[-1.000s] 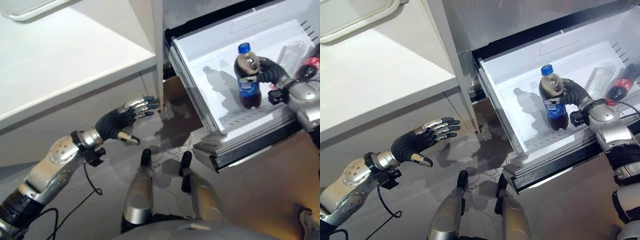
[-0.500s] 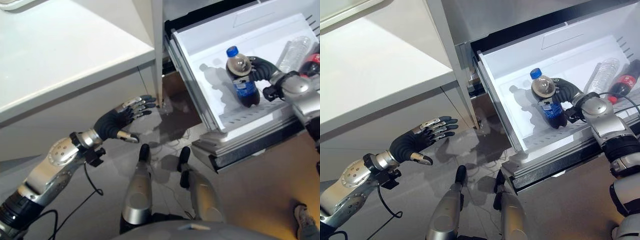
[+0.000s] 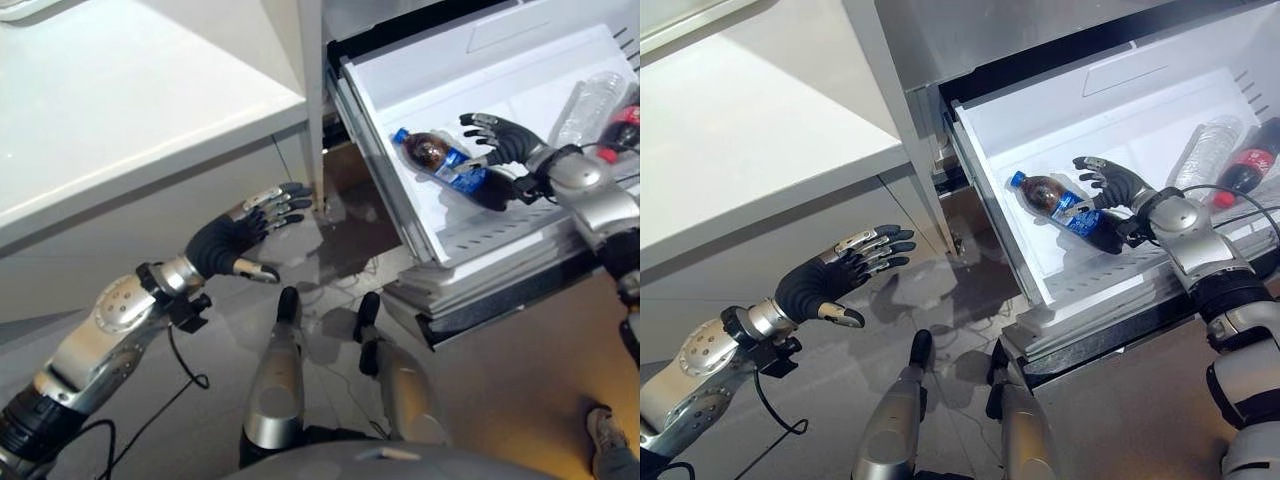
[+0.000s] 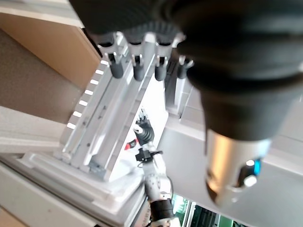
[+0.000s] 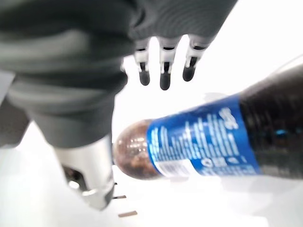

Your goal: Take the drinks into the refrigerator

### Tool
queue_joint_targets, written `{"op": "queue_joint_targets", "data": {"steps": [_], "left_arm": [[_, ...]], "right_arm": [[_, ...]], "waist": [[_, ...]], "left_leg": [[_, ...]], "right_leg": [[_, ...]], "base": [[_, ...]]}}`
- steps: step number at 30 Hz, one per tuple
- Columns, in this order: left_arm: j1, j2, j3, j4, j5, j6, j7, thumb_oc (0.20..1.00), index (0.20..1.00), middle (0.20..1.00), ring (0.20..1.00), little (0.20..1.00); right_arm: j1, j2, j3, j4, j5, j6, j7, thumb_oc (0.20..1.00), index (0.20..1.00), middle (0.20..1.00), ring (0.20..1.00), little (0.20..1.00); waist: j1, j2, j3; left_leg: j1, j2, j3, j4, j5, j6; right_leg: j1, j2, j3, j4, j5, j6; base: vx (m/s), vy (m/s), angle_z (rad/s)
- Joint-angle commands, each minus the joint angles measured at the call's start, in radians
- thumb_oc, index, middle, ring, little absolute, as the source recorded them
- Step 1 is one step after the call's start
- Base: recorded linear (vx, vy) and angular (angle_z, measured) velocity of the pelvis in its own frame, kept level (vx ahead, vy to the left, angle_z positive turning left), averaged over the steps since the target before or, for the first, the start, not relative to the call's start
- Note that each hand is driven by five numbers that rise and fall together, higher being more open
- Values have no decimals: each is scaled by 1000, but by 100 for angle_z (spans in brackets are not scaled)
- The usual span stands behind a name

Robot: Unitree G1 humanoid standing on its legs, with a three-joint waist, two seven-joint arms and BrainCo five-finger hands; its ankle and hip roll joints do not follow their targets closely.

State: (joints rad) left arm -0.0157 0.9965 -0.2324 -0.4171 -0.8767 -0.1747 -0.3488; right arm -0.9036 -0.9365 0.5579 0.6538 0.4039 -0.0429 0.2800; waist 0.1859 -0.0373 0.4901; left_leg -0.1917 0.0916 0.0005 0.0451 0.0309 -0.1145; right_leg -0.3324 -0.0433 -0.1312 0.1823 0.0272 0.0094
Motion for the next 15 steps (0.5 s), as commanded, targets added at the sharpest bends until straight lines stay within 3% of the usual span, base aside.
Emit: {"op": "queue_joint_targets", "data": {"steps": [1,9,15], "left_arm": [[46,-36,62,-115,20,-64,6,1000,1000,1000,1000,1000],[58,-53,73,-114,28,-62,8,1000,1000,1000,1000,1000],[66,-73,86,-87,15,-60,6,1000,1000,1000,1000,1000]], "right_arm": [[46,52,76,18,-10,-35,-6,1000,1000,1000,1000,1000],[31,64,67,18,-11,-37,-18,1000,1000,1000,1000,1000],[92,-3,-19,-147,109,-60,-37,1000,1000,1000,1000,1000]], "waist": [[-9,9,30],[-8,9,30],[-18,-5,30]], "left_leg": [[-36,27,-3,74,-18,-2],[-13,30,-4,63,-17,-2],[25,27,-6,69,-26,-3]], "right_leg": [[-13,19,-21,102,-54,50],[4,15,-25,100,-57,51],[50,6,-30,97,-65,50]], "base": [[-7,1,-8],[0,-1,-2],[5,-5,0]]}}
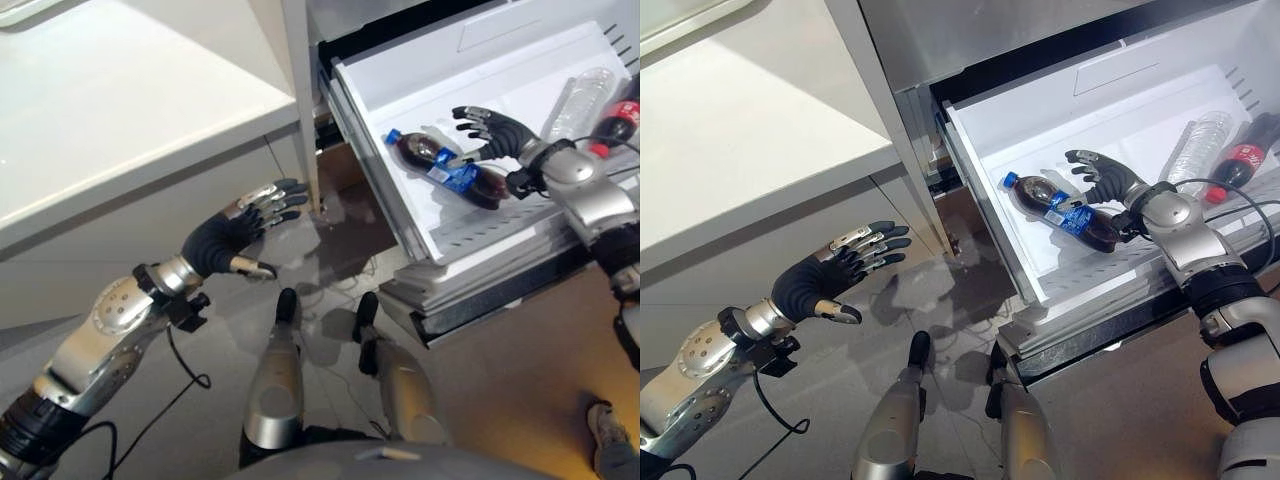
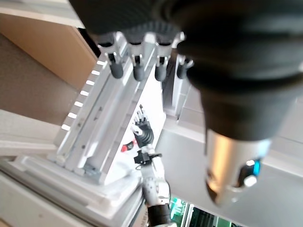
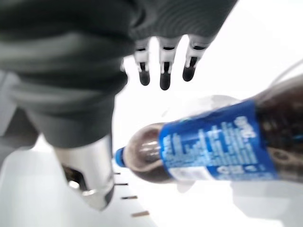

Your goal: Take the drinks into the refrigerator

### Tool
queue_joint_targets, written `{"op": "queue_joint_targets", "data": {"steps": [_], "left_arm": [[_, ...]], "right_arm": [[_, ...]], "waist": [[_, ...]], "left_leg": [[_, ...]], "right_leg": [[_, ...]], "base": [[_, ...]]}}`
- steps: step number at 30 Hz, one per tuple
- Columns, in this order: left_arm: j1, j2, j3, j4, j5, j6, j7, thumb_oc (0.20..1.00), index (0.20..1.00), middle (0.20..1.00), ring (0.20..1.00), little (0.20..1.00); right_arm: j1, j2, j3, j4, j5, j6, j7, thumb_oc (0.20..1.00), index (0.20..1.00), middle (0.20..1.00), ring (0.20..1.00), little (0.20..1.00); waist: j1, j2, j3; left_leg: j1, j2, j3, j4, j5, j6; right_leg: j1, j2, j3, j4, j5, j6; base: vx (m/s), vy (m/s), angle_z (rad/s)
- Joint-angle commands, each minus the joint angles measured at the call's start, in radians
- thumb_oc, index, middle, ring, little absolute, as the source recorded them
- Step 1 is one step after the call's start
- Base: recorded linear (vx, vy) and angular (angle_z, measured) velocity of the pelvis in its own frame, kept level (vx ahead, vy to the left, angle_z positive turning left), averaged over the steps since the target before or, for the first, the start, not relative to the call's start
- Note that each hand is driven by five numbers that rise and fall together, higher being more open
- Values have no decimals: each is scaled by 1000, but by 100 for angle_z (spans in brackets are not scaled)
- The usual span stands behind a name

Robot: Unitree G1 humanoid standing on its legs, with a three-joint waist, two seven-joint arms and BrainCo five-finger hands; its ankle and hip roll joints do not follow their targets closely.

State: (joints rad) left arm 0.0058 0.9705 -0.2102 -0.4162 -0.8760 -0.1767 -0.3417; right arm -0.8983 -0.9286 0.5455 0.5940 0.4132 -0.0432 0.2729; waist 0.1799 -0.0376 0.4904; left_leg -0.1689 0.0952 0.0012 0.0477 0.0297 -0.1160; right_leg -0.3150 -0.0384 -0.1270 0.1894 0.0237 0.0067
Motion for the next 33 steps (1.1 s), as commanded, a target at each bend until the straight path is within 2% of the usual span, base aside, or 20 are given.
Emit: {"op": "queue_joint_targets", "data": {"steps": [1,2,4,5,6,7,8,9,12,15,16,19,20,21,23,25,26,27,28,33], "left_arm": [[47,-43,68,-87,9,-55,-5,1000,1000,1000,1000,1000],[46,-42,67,-87,9,-55,-5,1000,1000,1000,1000,1000],[53,-34,86,-78,-1,-55,-11,1000,1000,1000,1000,1000],[52,-32,83,-79,-1,-54,-12,1000,1000,1000,1000,1000],[60,-38,98,-63,-11,-48,-15,1000,1000,1000,1000,1000],[57,-35,93,-63,-12,-48,-16,1000,1000,1000,1000,1000],[59,-29,102,-53,-12,-43,-21,1000,1000,1000,1000,1000],[57,-27,99,-54,-13,-43,-21,1000,1000,1000,1000,1000],[72,-26,132,-36,-21,-38,-26,1000,1000,1000,1000,1000],[82,-16,164,-35,-30,-40,-31,1000,1000,1000,1000,1000],[106,-41,188,-20,-50,-39,-34,1000,1000,1000,1000,1000],[115,-47,212,-10,2,-58,-15,1000,1000,1000,1000,1000],[127,-81,241,-13,-11,-73,0,1000,1000,1000,1000,1000],[129,-81,240,-14,-11,-73,0,1000,1000,1000,1000,1000],[145,-136,272,-1,26,-89,14,1000,1000,1000,1000,1000],[154,-153,287,-12,31,-94,17,1000,1000,1000,1000,1000],[169,-192,299,-4,33,-100,18,1000,1000,1000,1000,1000],[171,-191,299,-4,34,-100,18,1000,1000,1000,1000,1000],[192,-225,321,-4,50,-107,21,1000,1000,1000,1000,1000],[232,-284,366,-6,69,-126,33,1000,1000,1000,1000,1000]], "right_arm": [[152,-46,-78,-162,136,-76,-40,1000,1000,1000,1000,1000],[153,-47,-79,-163,135,-76,-40,1000,1000,1000,1000,1000],[290,-80,-223,-262,177,-109,-68,1000,1000,1000,1000,1000],[300,-80,-231,-267,176,-108,-69,1000,1000,1000,1000,1000],[426,-95,-347,-363,192,-133,-71,1000,1000,1000,1000,1000],[441,-95,-360,-371,191,-131,-71,1000,1000,1000,1000,1000],[539,-82,-448,-413,188,-145,-82,1000,1000,1000,1000,1000],[549,-81,-457,-419,187,-143,-82,1000,1000,1000,1000,1000],[710,-56,-618,-511,155,-189,-104,1000,1000,1000,1000,1000],[774,-46,-686,-575,141,-199,-100,1000,1000,1000,1000,1000],[816,-36,-740,-607,133,-216,-107,1000,1000,1000,1000,1000],[831,5,-766,-599,128,-231,-131,1000,1000,1000,1000,1000],[870,71,-796,-649,154,-248,-125,1000,1000,1000,1000,1000],[875,72,-799,-653,153,-246,-125,1000,1000,1000,1000,1000],[941,175,-839,-683,145,-263,-124,1000,1000,1000,1000,1000],[962,212,-851,-690,130,-271,-129,1000,1000,1000,1000,1000],[997,283,-862,-686,121,-283,-132,1000,1000,1000,1000,1000],[999,284,-862,-688,120,-282,-133,1000,1000,1000,1000,1000],[1037,354,-871,-669,101,-292,-138,1000,1000,1000,1000,1000],[1068,417,-849,-543,52,-305,-166,1000,1000,1000,1000,1000]], "waist": [[-15,-10,30],[-14,-10,30],[-29,-21,22],[-26,-22,22],[-47,-32,10],[-42,-31,9],[-54,-37,0],[-51,-37,-1],[-75,-51,-23],[-84,-59,-29],[-95,-64,-34],[-99,-64,-39],[-115,-67,-48],[-113,-67,-49],[-126,-69,-69],[-130,-72,-76],[-141,-73,-88],[-140,-74,-89],[-153,-73,-103],[-163,-67,-126]], "left_leg": [[16,22,-7,71,-32,-1],[16,22,-7,71,-32,-1],[22,14,-9,98,-48,-1],[22,14,-10,99,-49,0],[26,13,-5,114,-61,2],[26,12,-6,115,-62,2],[29,14,-6,121,-69,4],[29,14,-7,122,-70,4],[45,19,-2,113,-77,11],[55,19,8,109,-81,13],[56,19,25,117,-91,18],[61,16,35,127,-99,22],[71,13,45,119,-106,28],[73,13,46,117,-106,28],[94,11,57,100,-112,37],[99,9,61,97,-116,41],[113,7,66,86,-120,46],[114,7,66,85,-120,46],[127,5,73,74,-124,49],[143,3,103,72,-136,62]], "right_leg": [[52,-4,-40,88,-66,53],[53,-4,-40,88,-66,53],[76,-12,-47,90,-69,51],[77,-12,-48,90,-70,51],[89,-14,-48,95,-73,50],[89,-14,-49,95,-74,50],[96,-13,-52,100,-79,50],[96,-13,-52,101,-80,50],[103,-8,-48,108,-84,57],[98,-7,-36,111,-83,63],[91,-8,-24,119,-82,66],[90,-6,-14,120,-81,70],[90,-2,4,113,-76,76],[90,-2,5,113,-76,76],[93,4,25,108,-75,82],[95,4,32,109,-76,83],[98,4,42,104,-75,85],[99,4,43,104,-75,85],[103,5,54,95,-73,87],[102,17,88,78,-60,92]], "base": [[31,-21,5],[41,-27,15],[31,-12,16],[39,2,9],[35,0,7],[55,3,7],[21,4,5],[26,15,10],[13,18,4],[7,51,-5],[13,70,-11],[40,73,-27],[31,76,-26],[34,82,-25],[44,66,-32],[46,57,-31],[47,57,-21],[54,80,-10],[27,43,-4],[18,64,-18]]}}
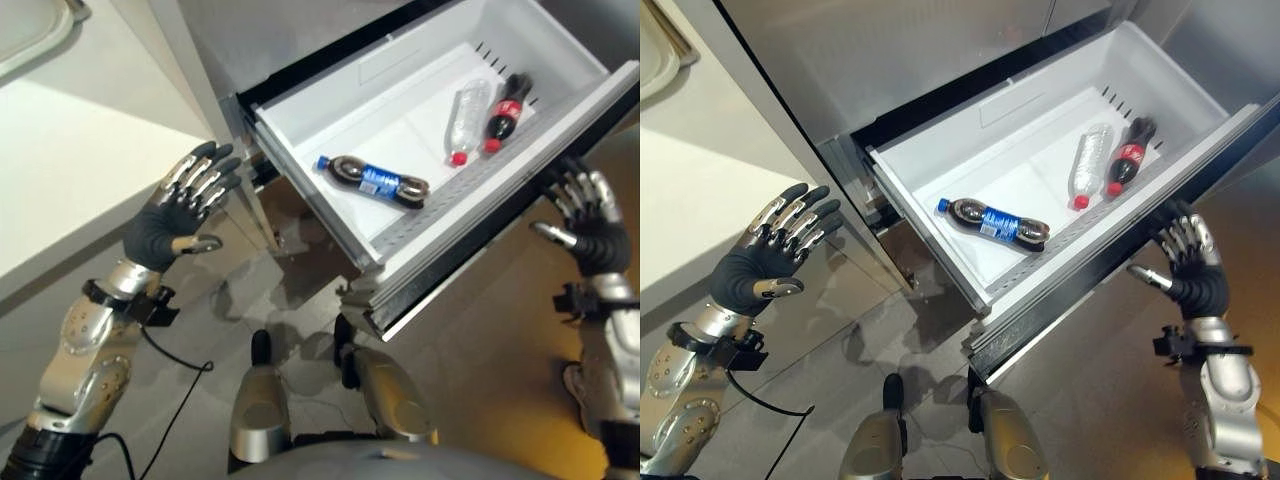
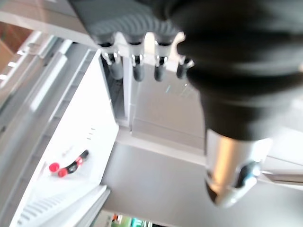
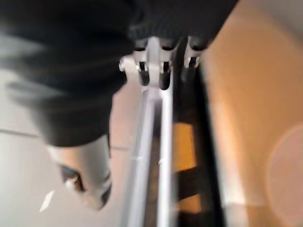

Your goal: Take the drinks into the refrigerator

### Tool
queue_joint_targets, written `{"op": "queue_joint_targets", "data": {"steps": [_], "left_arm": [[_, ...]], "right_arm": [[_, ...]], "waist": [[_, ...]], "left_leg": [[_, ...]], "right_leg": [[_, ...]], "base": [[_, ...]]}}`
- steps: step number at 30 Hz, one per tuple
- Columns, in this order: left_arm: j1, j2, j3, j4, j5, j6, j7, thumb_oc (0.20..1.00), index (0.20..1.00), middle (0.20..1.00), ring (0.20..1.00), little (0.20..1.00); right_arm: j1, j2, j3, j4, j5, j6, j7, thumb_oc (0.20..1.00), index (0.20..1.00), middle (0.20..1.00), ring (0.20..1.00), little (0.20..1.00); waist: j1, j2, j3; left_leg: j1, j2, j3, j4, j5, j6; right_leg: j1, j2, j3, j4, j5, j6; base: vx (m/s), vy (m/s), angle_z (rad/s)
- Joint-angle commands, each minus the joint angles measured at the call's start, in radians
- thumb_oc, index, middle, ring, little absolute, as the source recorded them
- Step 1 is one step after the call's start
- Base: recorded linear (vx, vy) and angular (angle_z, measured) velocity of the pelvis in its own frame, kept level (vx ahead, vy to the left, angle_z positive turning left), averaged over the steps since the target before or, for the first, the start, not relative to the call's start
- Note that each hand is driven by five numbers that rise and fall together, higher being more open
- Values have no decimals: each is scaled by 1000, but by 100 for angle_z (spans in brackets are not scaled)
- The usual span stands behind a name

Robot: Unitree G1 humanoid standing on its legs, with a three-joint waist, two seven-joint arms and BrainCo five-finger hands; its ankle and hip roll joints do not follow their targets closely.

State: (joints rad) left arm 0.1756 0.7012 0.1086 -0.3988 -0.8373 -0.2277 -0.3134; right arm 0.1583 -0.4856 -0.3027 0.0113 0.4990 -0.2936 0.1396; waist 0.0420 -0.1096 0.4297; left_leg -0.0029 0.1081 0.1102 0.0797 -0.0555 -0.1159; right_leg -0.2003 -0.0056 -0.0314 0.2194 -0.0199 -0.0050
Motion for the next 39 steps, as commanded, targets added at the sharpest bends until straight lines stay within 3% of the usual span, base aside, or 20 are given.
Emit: {"op": "queue_joint_targets", "data": {"steps": [1,9,10,11,23,36,38,39], "left_arm": [[68,-21,55,-18,35,-78,5,1000,1000,1000,1000,1000],[88,-22,78,-19,54,-89,6,1000,1000,1000,1000,1000],[83,-21,72,-17,58,-91,7,1000,1000,1000,1000,1000],[74,-24,67,-18,61,-91,12,1000,1000,1000,1000,1000],[-49,-38,-11,-15,82,-102,41,1000,1000,1000,1000,1000],[-134,-68,-118,-36,81,-103,68,1000,1000,1000,1000,1000],[-149,-72,-130,-40,85,-103,74,1000,1000,1000,1000,1000],[-176,-55,-143,-60,82,-99,72,1000,1000,1000,1000,1000]], "right_arm": [[17,-21,19,82,-49,-50,-33,1000,1000,1000,1000,1000],[41,-62,161,290,-157,-15,-1,1000,1000,1000,1000,1000],[38,-57,186,348,-157,-6,5,787,787,787,787,787],[42,-54,222,381,-172,11,19,200,200,200,200,200],[-142,-50,438,582,-207,48,20,200,200,200,200,200],[-370,-84,567,513,-203,45,-8,200,200,200,200,200],[-393,-95,569,479,-196,41,-16,200,200,200,200,200],[-423,-128,558,410,-182,34,-22,200,200,200,200,200]], "waist": [[-27,6,-69],[-27,7,-89],[-25,8,-91],[-24,10,-94],[23,19,-91],[80,47,-98],[88,52,-87],[96,63,-51]], "left_leg": [[-22,-11,1,43,-55,64],[-5,-21,39,46,-72,76],[-6,-23,39,51,-74,77],[-6,-28,38,55,-77,80],[-32,-47,16,102,-94,92],[-45,-64,-26,109,-87,97],[-62,-68,-33,121,-88,99],[-108,-73,-43,153,-84,99]], "right_leg": [[-14,-15,2,45,-13,106],[-14,-14,50,38,4,121],[-14,-17,51,39,5,122],[-12,-20,53,38,5,123],[0,-44,45,37,6,128],[18,-62,11,36,-4,119],[9,-65,6,42,-4,119],[-28,-71,-4,69,-2,117]], "base": [[-9,62,-11],[-7,43,-25],[-3,36,-15],[-7,43,-8],[-5,-1,2],[9,-4,11],[-85,8,9],[-172,11,11]]}}
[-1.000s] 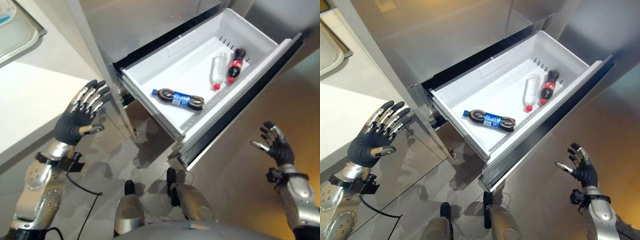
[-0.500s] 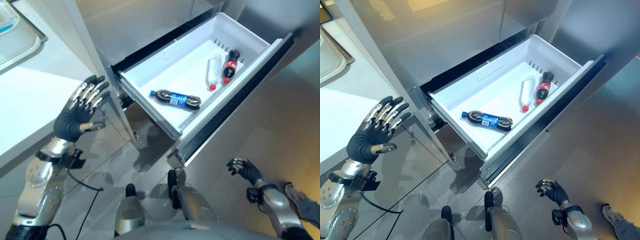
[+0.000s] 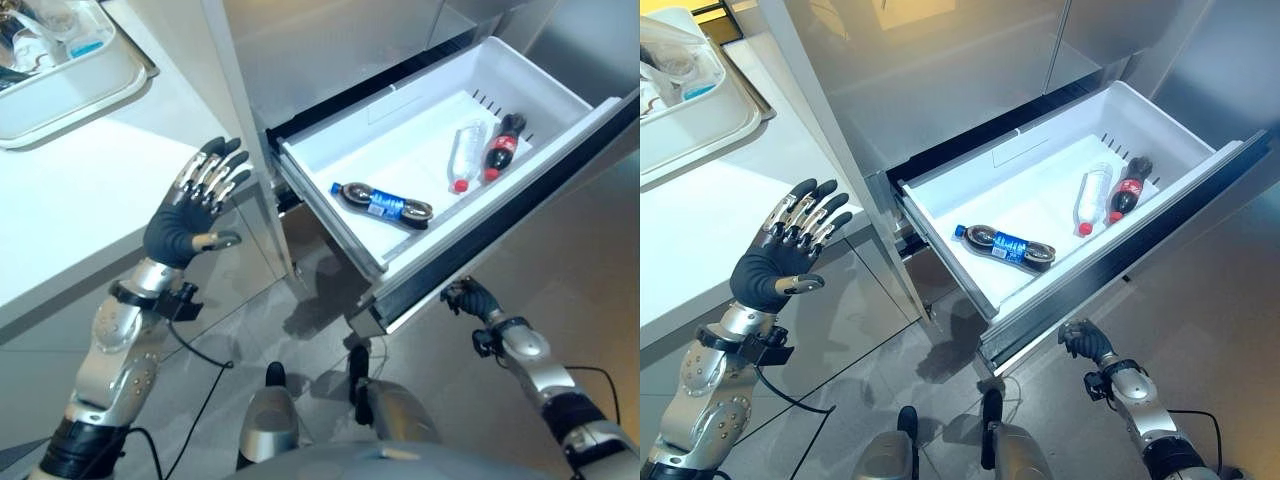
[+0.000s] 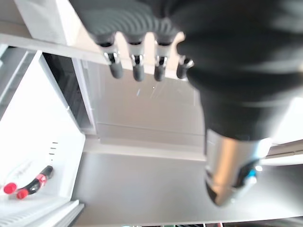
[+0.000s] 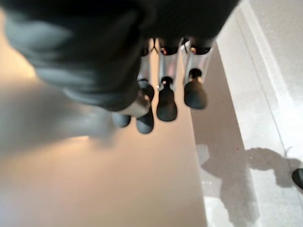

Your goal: Take the drinks into the refrigerator

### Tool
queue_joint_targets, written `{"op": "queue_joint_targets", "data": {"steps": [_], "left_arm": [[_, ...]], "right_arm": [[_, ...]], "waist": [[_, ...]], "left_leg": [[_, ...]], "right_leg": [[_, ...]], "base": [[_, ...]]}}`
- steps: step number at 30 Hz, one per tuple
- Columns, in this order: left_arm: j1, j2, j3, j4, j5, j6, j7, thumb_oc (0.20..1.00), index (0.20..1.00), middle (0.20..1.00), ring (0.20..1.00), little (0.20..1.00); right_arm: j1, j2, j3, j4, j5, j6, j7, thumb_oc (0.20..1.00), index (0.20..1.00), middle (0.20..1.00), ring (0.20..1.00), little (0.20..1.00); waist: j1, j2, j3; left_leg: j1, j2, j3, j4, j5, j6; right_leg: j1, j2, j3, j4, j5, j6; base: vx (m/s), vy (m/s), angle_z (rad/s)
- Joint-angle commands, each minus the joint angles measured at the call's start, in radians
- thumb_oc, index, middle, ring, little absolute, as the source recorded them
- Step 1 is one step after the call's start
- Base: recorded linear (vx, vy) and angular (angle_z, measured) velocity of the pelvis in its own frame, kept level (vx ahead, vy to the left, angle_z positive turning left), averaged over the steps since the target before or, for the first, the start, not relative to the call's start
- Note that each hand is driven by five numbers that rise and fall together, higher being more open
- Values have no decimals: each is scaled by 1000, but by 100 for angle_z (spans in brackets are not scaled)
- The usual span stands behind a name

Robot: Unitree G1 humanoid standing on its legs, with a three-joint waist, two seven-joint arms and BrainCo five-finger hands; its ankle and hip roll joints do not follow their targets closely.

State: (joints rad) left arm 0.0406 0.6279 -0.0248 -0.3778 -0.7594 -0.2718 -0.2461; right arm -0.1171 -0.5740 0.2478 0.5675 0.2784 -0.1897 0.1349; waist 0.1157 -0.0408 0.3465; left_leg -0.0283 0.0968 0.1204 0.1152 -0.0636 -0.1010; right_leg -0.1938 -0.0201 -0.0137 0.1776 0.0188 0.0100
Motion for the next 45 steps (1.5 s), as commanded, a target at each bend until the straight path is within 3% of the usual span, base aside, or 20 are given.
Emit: {"op": "queue_joint_targets", "data": {"steps": [1,13,17,33,39,45], "left_arm": [[-58,20,-13,-81,-5,-55,4,1000,1000,1000,1000,1000],[-64,-14,14,-94,12,-90,56,1000,1000,1000,1000,1000],[-42,-46,17,-94,-3,-89,56,1000,1000,1000,1000,1000],[-24,-46,15,-75,-8,-95,45,1000,1000,1000,1000,1000],[10,-60,26,-79,18,-87,47,1000,1000,1000,1000,1000],[39,-74,52,-69,64,-97,59,1000,1000,1000,1000,1000]], "right_arm": [[-160,-54,1,-174,45,-73,-19,200,200,200,200,200],[-279,-38,24,-111,24,-73,-77,200,200,200,200,200],[-343,-11,61,-81,31,-71,-80,200,200,200,200,200],[-624,80,199,39,37,-56,-105,200,200,200,200,200],[-495,131,156,38,59,-59,-108,200,200,200,200,200],[-282,124,49,-40,64,-81,-109,200,200,200,200,200]], "waist": [[23,-2,44],[51,-6,38],[72,-6,18],[138,8,-34],[139,5,-53],[103,-1,-63]], "left_leg": [[-115,-63,-59,140,-78,86],[-129,-76,-82,119,-66,88],[-107,-79,-91,82,-54,88],[-74,-95,-130,45,-33,80],[-60,-98,-138,34,-30,83],[-43,-96,-136,20,-27,86]], "right_leg": [[-61,-62,-24,132,-44,101],[-57,-86,-53,130,-46,97],[-38,-91,-57,112,-40,97],[18,-107,-109,74,-38,87],[48,-107,-121,46,-32,88],[59,-108,-119,43,-31,93]], "base": [[-172,11,16],[13,2,13],[0,0,0],[13,-8,10],[-11,-4,7],[-2,1,1]]}}
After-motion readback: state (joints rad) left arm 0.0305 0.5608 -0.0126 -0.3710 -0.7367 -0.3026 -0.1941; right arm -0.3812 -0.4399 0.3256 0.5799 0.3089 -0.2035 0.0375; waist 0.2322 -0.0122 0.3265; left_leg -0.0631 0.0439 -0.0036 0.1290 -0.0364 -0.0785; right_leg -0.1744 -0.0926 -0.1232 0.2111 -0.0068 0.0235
